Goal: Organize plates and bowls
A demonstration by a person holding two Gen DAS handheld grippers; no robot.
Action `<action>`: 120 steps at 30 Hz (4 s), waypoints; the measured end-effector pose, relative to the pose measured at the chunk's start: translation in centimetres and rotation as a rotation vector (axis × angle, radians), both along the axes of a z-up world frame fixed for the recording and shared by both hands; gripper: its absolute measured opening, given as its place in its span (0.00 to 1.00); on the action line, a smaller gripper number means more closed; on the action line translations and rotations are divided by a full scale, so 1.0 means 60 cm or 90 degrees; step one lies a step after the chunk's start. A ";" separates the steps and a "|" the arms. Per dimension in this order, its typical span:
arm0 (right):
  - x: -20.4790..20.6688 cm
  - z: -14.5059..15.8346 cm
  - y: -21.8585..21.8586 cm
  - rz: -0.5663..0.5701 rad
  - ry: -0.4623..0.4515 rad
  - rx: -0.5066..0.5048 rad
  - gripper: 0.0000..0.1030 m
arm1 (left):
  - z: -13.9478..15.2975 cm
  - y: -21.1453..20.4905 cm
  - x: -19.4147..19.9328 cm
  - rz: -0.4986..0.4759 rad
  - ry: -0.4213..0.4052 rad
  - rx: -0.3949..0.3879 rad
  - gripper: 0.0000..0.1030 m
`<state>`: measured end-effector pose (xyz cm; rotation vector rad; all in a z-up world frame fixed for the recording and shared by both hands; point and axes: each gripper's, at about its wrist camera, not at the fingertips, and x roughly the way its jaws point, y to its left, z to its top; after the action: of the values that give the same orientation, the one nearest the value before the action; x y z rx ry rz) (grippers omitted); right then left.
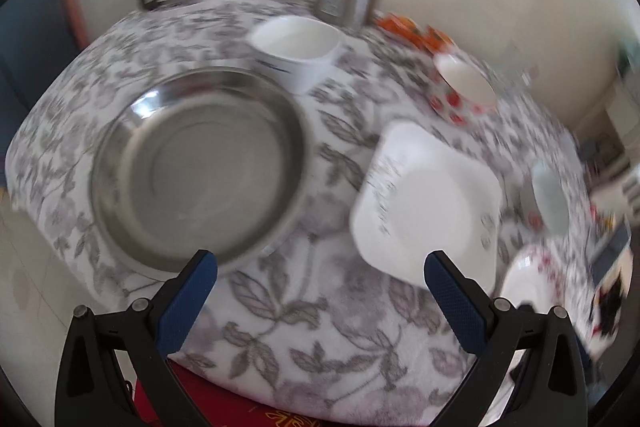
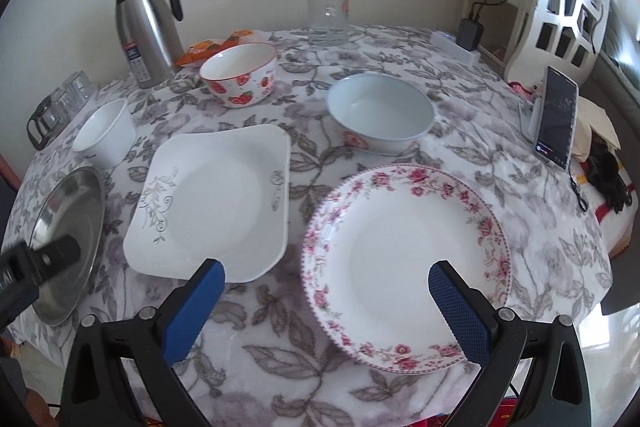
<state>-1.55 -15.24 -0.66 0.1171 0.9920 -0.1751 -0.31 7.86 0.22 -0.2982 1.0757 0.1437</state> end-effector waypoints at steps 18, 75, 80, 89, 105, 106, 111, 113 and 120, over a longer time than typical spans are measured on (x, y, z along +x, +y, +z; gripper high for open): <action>0.048 -0.005 0.157 0.179 -0.046 0.156 1.00 | -0.042 0.231 -0.011 0.211 -0.047 -0.093 1.00; 0.196 -0.113 0.287 0.272 0.024 0.273 0.19 | -0.148 0.379 0.046 0.218 -0.039 -0.126 0.57; 0.193 -0.111 0.287 0.272 0.025 0.276 0.16 | -0.150 0.380 0.042 0.227 -0.034 -0.118 0.36; 0.185 -0.097 0.276 0.274 0.017 0.283 0.16 | -0.139 0.377 0.035 0.227 -0.026 -0.097 0.25; 0.153 -0.052 0.224 0.276 -0.004 0.285 0.16 | -0.072 0.331 0.020 0.202 -0.048 -0.082 0.25; 0.150 -0.046 0.217 0.275 -0.010 0.287 0.16 | -0.068 0.327 0.019 0.199 -0.049 -0.081 0.25; 0.133 -0.007 0.188 0.279 -0.049 0.271 0.17 | -0.039 0.301 0.023 0.183 -0.061 -0.085 0.25; 0.123 0.014 0.173 0.277 -0.072 0.258 0.17 | -0.025 0.288 0.024 0.174 -0.070 -0.083 0.25; 0.101 0.062 0.098 0.226 -0.131 0.269 0.17 | 0.027 0.223 0.039 0.127 -0.099 -0.092 0.25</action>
<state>4.53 -9.36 3.03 0.3344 0.8164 0.3686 2.06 21.26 1.85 -0.5381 0.9028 0.2176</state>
